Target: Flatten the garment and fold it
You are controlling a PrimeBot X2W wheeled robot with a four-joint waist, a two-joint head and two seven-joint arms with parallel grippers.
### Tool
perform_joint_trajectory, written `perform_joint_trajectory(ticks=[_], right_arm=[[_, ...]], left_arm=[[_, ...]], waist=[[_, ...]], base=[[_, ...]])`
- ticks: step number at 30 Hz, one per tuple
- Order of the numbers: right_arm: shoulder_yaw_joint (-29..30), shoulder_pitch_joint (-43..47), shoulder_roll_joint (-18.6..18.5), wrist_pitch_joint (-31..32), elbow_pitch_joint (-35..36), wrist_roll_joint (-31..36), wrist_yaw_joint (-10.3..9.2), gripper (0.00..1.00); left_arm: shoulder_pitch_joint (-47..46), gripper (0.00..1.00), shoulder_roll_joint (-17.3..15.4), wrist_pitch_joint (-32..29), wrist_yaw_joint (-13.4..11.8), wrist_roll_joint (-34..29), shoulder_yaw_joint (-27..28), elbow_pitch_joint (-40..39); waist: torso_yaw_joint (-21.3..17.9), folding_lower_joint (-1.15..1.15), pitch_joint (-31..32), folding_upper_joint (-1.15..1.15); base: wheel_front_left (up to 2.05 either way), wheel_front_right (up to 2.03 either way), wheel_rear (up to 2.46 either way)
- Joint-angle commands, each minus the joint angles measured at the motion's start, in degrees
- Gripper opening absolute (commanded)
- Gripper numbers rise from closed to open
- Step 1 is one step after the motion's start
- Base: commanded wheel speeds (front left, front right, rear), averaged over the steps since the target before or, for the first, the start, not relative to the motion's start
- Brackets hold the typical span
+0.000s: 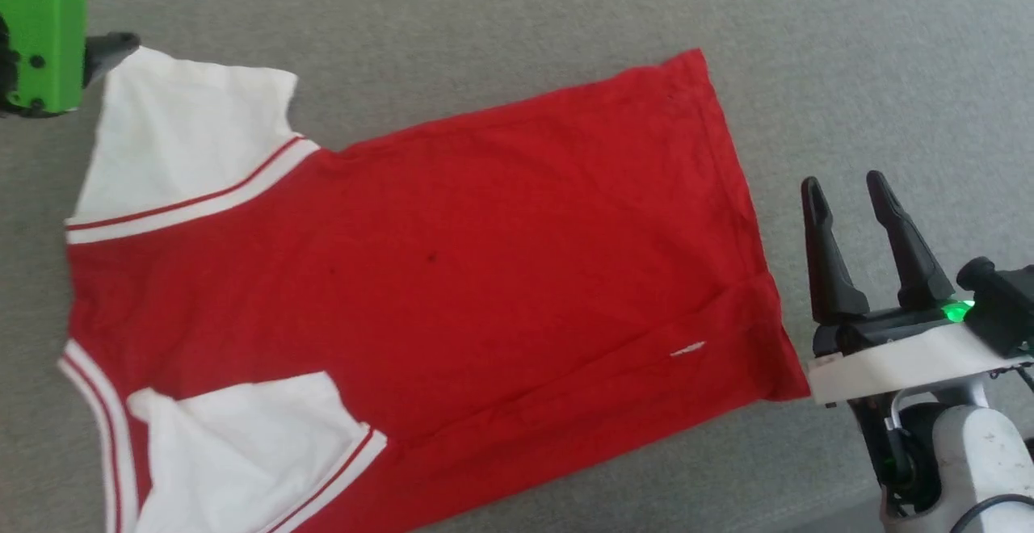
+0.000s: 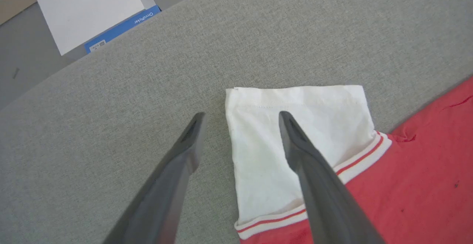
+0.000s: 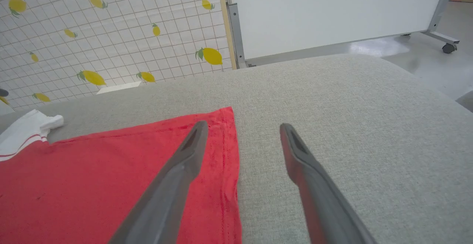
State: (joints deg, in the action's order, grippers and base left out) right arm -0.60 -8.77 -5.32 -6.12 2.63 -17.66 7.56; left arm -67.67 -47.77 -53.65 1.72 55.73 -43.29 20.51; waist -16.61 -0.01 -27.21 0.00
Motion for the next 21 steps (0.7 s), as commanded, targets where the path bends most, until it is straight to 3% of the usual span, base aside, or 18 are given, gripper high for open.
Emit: perform_joint_trajectory(ticks=[1, 5, 9, 15, 16, 17, 21], right_arm=[[-0.41, -1.42, 0.43, -0.58, -0.17, 0.19, -0.08, 1.00], [-1.03, -1.92, 0.88, -1.32, -0.81, 0.24, -0.08, 1.00], [-1.22, -2.13, 1.28, -2.05, -1.62, 0.37, -0.08, 1.00], [-0.70, -2.11, 1.63, -2.44, -2.97, 1.01, -0.08, 1.00], [-0.53, -2.19, 1.69, -2.44, -3.14, 1.17, -0.08, 1.00], [-0.42, -2.27, 1.73, -2.38, -3.21, 1.27, -0.08, 1.00], [0.24, -2.82, 1.84, -1.67, -3.40, 1.93, -0.08, 1.00]], left_arm=[[-1.43, 1.00, -1.18, -2.38, -0.20, 0.28, -0.31, 0.65], [-2.91, 1.00, -3.26, -8.79, -2.32, 0.41, -1.01, 1.38], [-2.99, 1.00, -4.48, -9.98, -4.30, 0.59, -0.52, 1.27], [-1.32, 1.00, -5.34, -10.72, -4.84, 1.56, -0.65, -0.10], [-0.70, 0.24, -5.56, -12.01, -5.06, 2.24, -0.90, -0.58], [-0.34, 0.00, -5.75, -12.66, -5.02, 2.64, -1.03, -1.07], [0.87, 0.00, -5.47, -9.92, -5.37, 2.96, -0.36, -2.78]], waist=[[-4.02, 0.01, -4.37, 0.00], [-4.96, 0.01, -5.85, 0.00], [-5.56, 0.01, -7.02, 0.00], [-5.39, 0.01, -7.84, 0.00], [-5.22, 0.01, -7.85, 0.00], [-5.10, 0.01, -7.85, 0.00], [-3.93, 0.01, -7.24, 0.00]], base=[[0.00, 0.00, 0.00], [0.00, 0.00, 0.00], [0.00, 0.00, 0.00], [0.00, 0.00, 0.00], [0.00, 0.00, 0.00], [0.00, 0.00, 0.00], [0.00, 0.00, 0.00]])
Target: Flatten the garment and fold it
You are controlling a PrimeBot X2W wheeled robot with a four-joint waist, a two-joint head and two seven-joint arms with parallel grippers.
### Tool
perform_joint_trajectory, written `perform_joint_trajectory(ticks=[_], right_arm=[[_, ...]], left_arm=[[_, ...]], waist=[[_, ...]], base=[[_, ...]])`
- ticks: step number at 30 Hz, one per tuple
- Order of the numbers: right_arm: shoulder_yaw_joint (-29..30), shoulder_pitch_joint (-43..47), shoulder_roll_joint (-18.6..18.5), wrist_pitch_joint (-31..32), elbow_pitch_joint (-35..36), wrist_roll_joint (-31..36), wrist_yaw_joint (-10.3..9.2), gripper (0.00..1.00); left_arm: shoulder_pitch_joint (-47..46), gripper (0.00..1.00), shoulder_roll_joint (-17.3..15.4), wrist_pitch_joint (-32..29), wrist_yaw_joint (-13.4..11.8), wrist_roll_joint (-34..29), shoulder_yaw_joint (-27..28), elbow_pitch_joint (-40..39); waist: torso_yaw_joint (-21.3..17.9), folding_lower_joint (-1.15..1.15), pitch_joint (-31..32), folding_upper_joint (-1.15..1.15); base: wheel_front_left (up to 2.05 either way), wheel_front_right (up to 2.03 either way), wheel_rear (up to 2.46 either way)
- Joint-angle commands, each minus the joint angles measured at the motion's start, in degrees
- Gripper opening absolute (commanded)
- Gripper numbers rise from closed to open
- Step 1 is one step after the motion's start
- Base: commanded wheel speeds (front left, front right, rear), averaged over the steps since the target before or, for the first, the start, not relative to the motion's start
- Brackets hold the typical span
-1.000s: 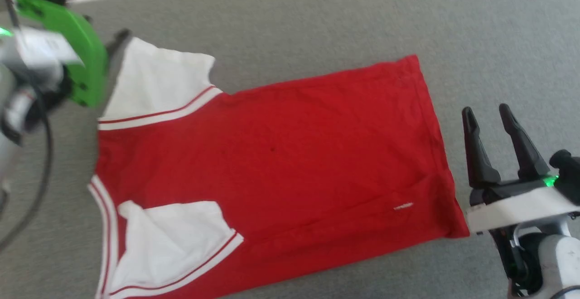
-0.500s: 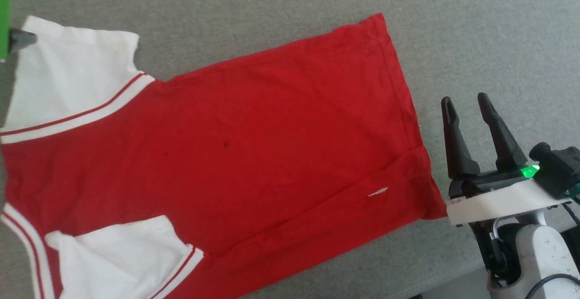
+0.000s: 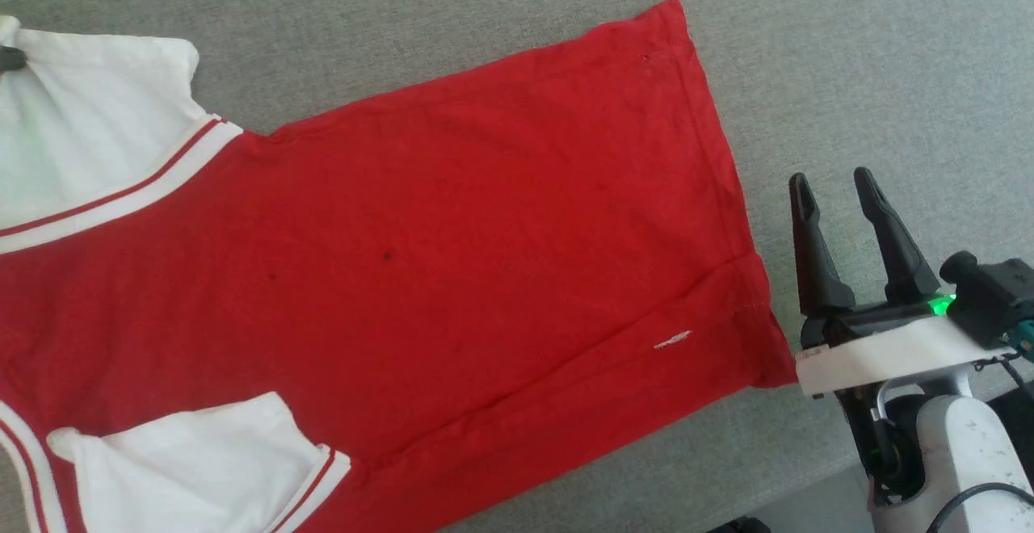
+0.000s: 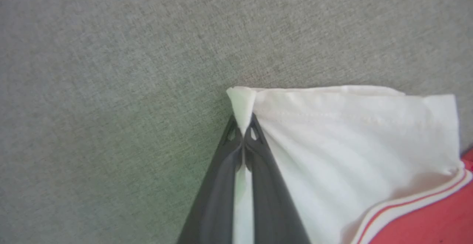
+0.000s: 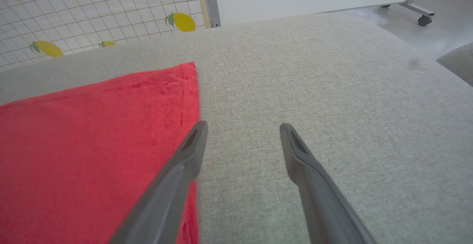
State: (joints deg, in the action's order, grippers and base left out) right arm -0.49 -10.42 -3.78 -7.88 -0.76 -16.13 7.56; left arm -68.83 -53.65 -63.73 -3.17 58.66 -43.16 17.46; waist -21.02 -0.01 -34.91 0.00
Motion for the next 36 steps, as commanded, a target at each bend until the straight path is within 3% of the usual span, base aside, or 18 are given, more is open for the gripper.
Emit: perform_joint_trajectory(ticks=[1, 10, 14, 19, 27, 36], right_arm=[[0.23, -1.21, 0.23, 0.32, -0.01, 0.52, -0.08, 1.00], [1.50, -1.63, -4.37, 5.85, 1.20, -0.06, -0.08, 1.00], [0.03, -2.48, -9.55, 12.84, 2.59, -2.38, -0.08, 1.00], [-3.05, -6.39, -18.05, 26.76, 3.22, -7.07, -0.08, 1.00], [-13.47, -18.64, -31.79, 45.20, 0.35, -13.82, -0.08, 1.00], [-26.60, -31.39, -41.15, 57.45, -7.56, -16.83, -0.08, 1.00]], left_arm=[[2.19, 0.00, 0.64, 0.98, -0.42, -0.06, -0.40, 0.07], [3.27, 0.00, 5.17, 14.70, 2.20, -3.52, 0.00, 2.62], [5.01, 0.00, 8.20, 21.65, 3.76, -3.95, 0.20, 2.81], [8.31, 0.00, 10.64, 28.07, 4.65, -4.72, -0.34, 1.34], [14.10, 0.00, 12.00, 34.53, 2.04, -6.68, -1.30, -7.88], [19.15, 0.00, 13.13, 38.57, -2.76, -8.85, -2.22, -18.92]], waist=[[0.76, 0.01, 0.73, 0.00], [5.82, 0.01, 7.04, 0.00], [8.99, 0.01, 9.88, 0.00], [13.06, 0.01, 11.64, 0.00], [19.38, 0.01, 10.80, 0.00], [25.61, 0.01, 8.35, 0.00]], base=[[0.00, 0.00, 0.00], [0.00, 0.00, 0.00], [0.00, 0.00, 0.00], [0.00, 0.00, 0.00], [0.00, 0.00, 0.00], [0.00, 0.00, 0.00]])
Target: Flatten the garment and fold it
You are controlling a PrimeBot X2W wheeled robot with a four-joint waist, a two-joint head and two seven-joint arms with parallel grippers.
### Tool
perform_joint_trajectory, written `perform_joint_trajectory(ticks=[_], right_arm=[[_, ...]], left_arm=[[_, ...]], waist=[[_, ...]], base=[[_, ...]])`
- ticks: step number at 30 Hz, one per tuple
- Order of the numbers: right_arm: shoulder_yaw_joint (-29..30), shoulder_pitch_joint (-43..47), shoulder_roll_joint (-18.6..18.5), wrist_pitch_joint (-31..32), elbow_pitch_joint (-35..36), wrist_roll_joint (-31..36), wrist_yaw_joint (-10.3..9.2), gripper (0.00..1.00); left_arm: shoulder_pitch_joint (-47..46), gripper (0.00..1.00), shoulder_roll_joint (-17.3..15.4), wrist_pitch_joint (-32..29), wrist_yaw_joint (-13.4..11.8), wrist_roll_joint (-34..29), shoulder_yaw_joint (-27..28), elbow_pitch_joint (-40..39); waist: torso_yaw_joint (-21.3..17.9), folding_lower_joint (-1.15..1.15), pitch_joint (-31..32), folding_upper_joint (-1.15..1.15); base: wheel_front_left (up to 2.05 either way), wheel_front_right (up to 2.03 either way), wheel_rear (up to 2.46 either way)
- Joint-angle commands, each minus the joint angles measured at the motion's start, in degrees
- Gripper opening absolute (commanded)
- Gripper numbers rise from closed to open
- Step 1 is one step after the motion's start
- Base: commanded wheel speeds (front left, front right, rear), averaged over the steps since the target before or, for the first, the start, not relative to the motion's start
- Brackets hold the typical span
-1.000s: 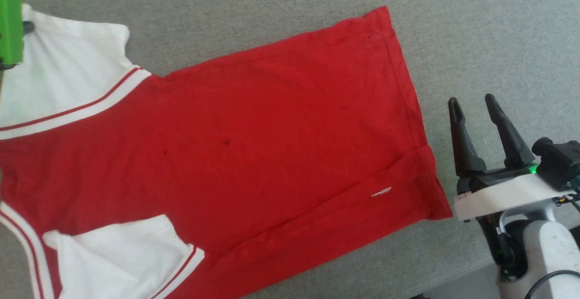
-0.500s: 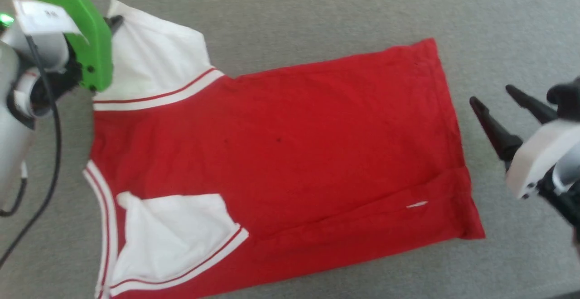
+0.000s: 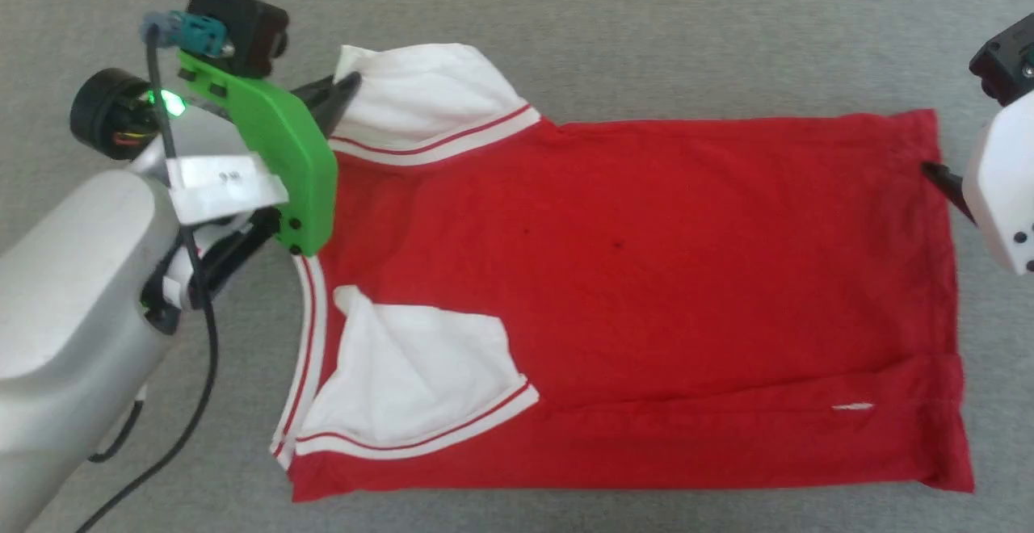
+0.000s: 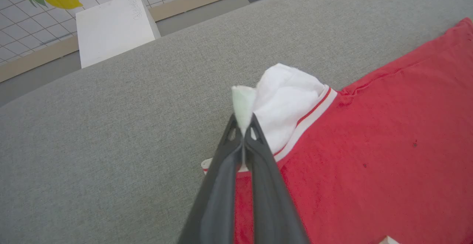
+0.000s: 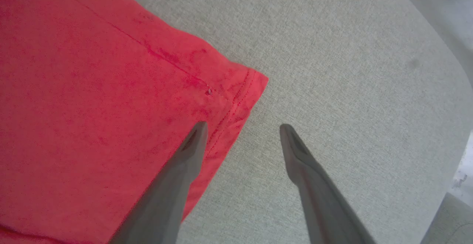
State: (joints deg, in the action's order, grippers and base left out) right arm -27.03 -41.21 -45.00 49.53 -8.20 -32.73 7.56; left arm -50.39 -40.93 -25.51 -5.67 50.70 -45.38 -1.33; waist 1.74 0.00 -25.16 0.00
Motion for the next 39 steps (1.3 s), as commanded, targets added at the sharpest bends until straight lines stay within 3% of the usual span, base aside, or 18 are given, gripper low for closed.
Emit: perform_joint_trajectory(ticks=[1, 8, 15, 16, 17, 18, 24, 33, 39], right_arm=[[-1.45, -1.71, -0.67, 0.65, -1.12, -0.30, -0.08, 1.00], [-9.01, -6.12, -3.89, 1.74, -6.77, -0.39, -0.08, 1.00], [-14.47, -5.69, -4.33, 1.57, -10.49, -1.94, -0.08, 1.00], [-15.19, -5.32, -4.29, 1.88, -10.86, -2.67, -0.08, 0.87], [-15.62, -5.07, -4.24, 2.00, -11.04, -3.30, -0.08, 0.24], [-16.02, -4.94, -4.26, 1.92, -11.20, -3.90, -0.08, 0.00], [-15.73, -5.29, -3.35, -1.99, -12.43, -6.02, -0.08, 0.00], [-10.44, -3.00, -1.52, -12.59, -14.05, -10.09, -0.08, 0.00], [-5.90, 3.54, -1.73, -17.54, -11.97, -11.72, -0.08, 0.00]], left_arm=[[1.08, 0.00, 0.56, 0.66, -0.71, -1.26, -0.20, -1.16], [2.70, 0.00, 1.80, 1.89, -2.88, -2.73, -1.27, -5.78], [3.51, 0.00, 2.74, 2.37, -4.08, -3.05, -1.78, -7.40], [3.62, 0.00, 2.85, 2.46, -4.27, -3.06, -1.79, -7.44], [3.69, 0.00, 2.93, 2.51, -4.39, -3.09, -1.83, -7.40], [3.74, 0.00, 3.01, 2.57, -4.48, -3.15, -1.89, -7.29], [4.72, 0.00, 3.10, 3.11, -4.93, -2.82, -1.95, -5.70], [8.15, 0.00, 3.50, 5.95, -7.48, -1.18, -0.37, -2.77], [13.06, 0.00, 1.26, 6.51, -8.54, 0.81, 0.00, -3.34]], waist=[[3.50, 0.00, -1.76, 0.00], [6.62, 0.00, -3.87, 0.00], [7.96, 0.00, -5.06, 0.00], [8.04, 0.00, -5.14, 0.00], [8.10, 0.00, -5.17, 0.00], [8.12, 0.00, -5.16, 0.00], [6.99, 0.00, -2.87, 0.00], [4.96, 0.00, 3.86, 0.00], [3.97, 0.00, 9.91, 0.00]], base=[[0.00, 0.00, 0.00], [0.00, 0.00, 0.00], [0.00, 0.00, 0.00], [0.00, 0.00, 0.00], [0.00, 0.00, 0.00], [0.00, 0.00, 0.00], [0.00, 0.00, 0.00], [0.00, 0.00, 0.00], [0.00, 0.00, 0.00]])
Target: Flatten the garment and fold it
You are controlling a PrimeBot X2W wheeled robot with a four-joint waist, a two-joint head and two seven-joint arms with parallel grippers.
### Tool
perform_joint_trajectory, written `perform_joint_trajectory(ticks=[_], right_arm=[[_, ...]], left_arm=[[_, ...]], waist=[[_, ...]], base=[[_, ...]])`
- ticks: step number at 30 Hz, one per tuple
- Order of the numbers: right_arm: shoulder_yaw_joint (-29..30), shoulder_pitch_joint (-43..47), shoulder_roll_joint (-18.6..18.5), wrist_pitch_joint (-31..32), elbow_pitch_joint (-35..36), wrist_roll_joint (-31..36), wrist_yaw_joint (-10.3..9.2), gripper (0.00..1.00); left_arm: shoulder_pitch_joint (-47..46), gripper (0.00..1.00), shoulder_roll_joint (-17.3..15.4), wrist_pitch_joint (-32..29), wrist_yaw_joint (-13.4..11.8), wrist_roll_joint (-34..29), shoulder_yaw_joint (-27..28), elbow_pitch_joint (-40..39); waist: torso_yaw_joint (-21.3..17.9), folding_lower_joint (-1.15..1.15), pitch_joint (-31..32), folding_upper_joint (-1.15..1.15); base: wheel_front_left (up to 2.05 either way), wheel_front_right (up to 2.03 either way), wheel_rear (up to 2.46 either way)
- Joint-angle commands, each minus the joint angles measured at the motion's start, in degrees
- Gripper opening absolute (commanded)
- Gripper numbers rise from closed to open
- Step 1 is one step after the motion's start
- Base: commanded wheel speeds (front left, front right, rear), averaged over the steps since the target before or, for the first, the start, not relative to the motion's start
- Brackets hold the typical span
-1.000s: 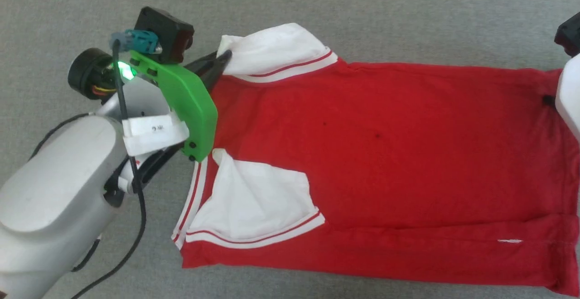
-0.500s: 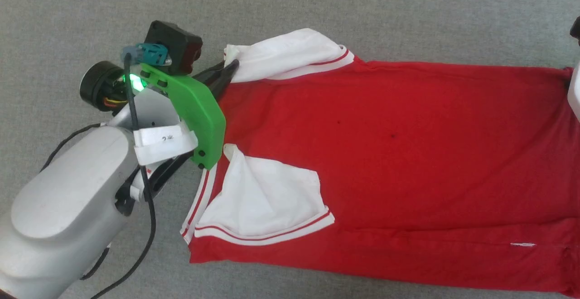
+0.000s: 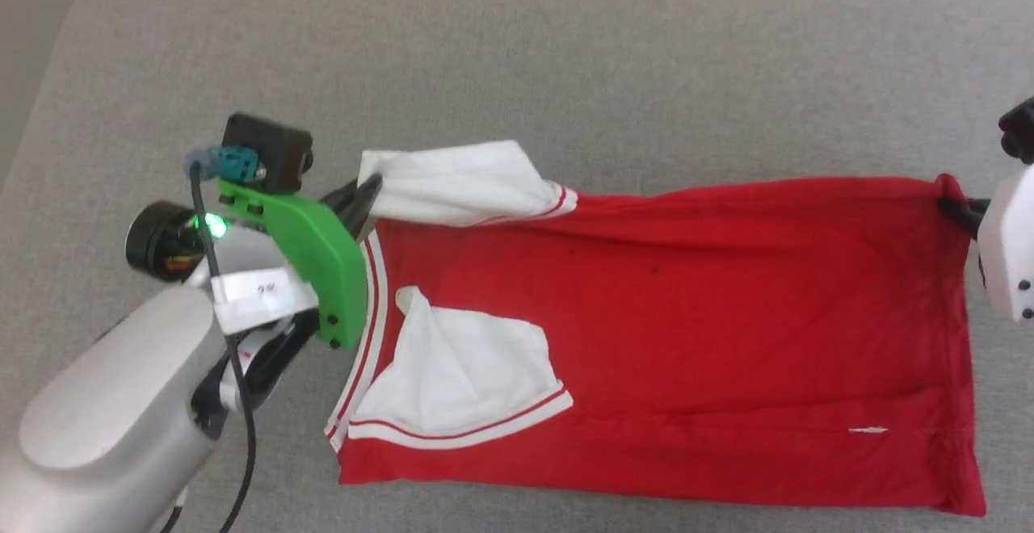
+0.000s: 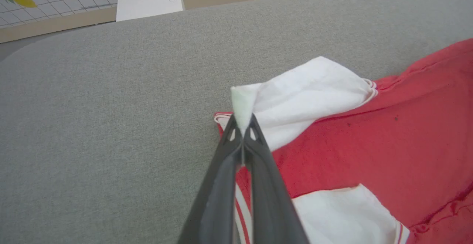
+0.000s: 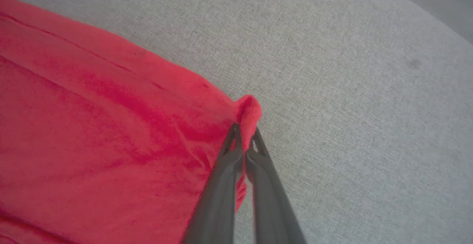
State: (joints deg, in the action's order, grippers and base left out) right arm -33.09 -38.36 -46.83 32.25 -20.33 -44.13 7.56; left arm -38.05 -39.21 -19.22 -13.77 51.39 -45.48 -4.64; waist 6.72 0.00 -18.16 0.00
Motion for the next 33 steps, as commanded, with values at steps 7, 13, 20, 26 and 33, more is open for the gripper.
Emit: perform_joint_trajectory(ticks=[7, 13, 20, 26, 33], right_arm=[[5.08, 10.26, 0.05, -0.64, 4.29, -0.99, -0.08, 0.00], [9.01, 19.81, 0.70, 1.62, 7.82, 0.42, -0.08, 0.00], [12.10, 27.62, 2.52, 5.66, 11.47, 3.43, -0.08, 0.00], [12.31, 29.89, 3.55, 8.52, 13.60, 6.95, -0.08, 0.00], [10.37, 29.95, 4.15, 10.21, 14.13, 9.61, -0.08, 0.09]], left_arm=[[7.60, 0.00, -3.49, -0.72, -2.78, 2.60, -0.37, -3.61], [14.28, 0.00, -6.58, -2.68, -4.34, 4.71, -2.17, -5.93], [18.51, 0.00, -8.94, -5.86, -4.91, 5.74, -4.94, -5.95], [18.44, 0.00, -7.91, -7.25, -3.39, 4.83, -7.34, -3.40], [17.25, 0.00, -5.77, -8.12, -0.47, 3.18, -10.13, 1.50]], waist=[[-1.27, 0.00, 6.44, 0.00], [-1.44, 0.00, 7.12, 0.00], [-1.62, 0.00, 6.41, 0.00], [-1.57, 0.00, 5.63, 0.00], [-1.71, 0.00, 4.89, 0.00]], base=[[0.00, 0.00, 0.00], [0.00, 0.00, 0.00], [0.00, 0.00, 0.00], [0.00, 0.00, 0.00], [0.00, 0.00, 0.00]])
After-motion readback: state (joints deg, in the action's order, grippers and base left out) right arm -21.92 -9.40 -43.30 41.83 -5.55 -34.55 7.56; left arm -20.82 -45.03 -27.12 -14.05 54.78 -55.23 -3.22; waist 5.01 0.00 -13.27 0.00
